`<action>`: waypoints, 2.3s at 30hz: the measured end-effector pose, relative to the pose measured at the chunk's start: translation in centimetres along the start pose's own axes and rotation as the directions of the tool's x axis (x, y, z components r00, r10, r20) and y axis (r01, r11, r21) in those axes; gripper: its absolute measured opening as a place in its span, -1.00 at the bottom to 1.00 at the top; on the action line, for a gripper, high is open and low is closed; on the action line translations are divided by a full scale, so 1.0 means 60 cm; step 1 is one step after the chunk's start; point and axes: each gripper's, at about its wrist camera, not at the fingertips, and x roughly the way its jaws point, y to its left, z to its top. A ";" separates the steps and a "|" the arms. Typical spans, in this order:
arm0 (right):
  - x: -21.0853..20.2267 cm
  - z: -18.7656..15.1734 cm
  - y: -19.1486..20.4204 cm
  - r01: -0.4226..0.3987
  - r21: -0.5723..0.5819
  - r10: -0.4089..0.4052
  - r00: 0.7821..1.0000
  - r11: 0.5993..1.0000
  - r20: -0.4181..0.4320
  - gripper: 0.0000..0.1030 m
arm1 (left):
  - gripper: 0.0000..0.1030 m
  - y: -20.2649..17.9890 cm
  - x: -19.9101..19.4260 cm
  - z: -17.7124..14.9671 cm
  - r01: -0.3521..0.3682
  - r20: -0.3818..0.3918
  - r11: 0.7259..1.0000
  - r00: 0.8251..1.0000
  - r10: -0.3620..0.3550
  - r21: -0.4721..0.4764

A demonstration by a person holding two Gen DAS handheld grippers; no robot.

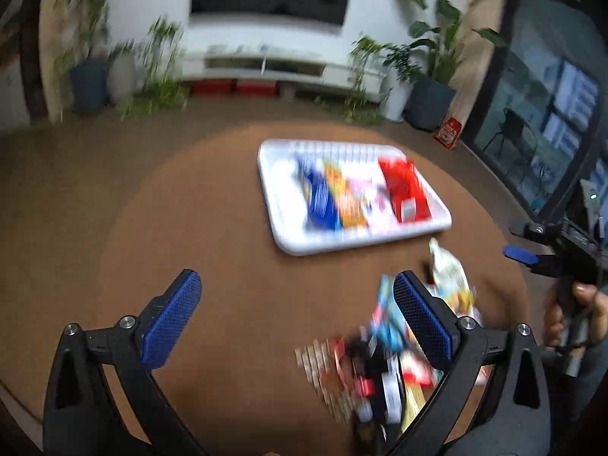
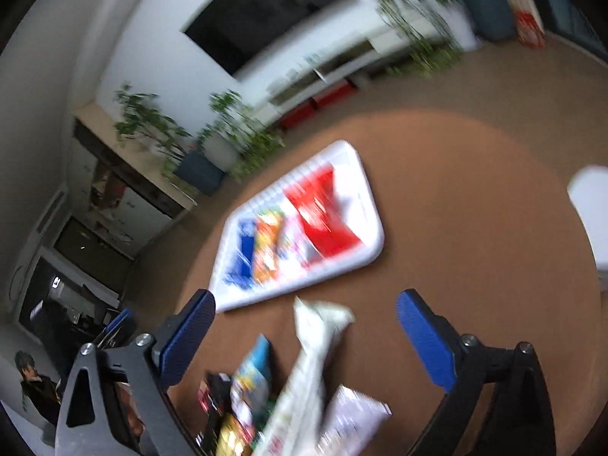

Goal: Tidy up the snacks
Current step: 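Move both open grippers back over the remaining snack pile, then grasp the black wrapper with the left gripper while the right gripper grasps the white packet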

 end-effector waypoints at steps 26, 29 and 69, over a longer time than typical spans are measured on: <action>0.034 -0.089 0.015 0.161 -0.162 -0.183 0.975 0.974 -0.130 0.31 | -0.01 -0.133 0.026 -0.158 0.075 -0.241 0.977 0.970 -0.025 0.202; 0.037 -0.091 0.015 0.165 -0.166 -0.189 0.972 0.972 -0.142 0.31 | -0.01 -0.132 0.038 -0.164 0.084 -0.282 0.974 0.959 -0.021 0.212; 0.062 -0.106 0.039 0.032 -0.168 -0.073 0.968 0.985 -0.240 0.12 | -0.55 -0.066 0.075 -0.137 0.143 -0.291 0.986 0.950 -0.111 0.090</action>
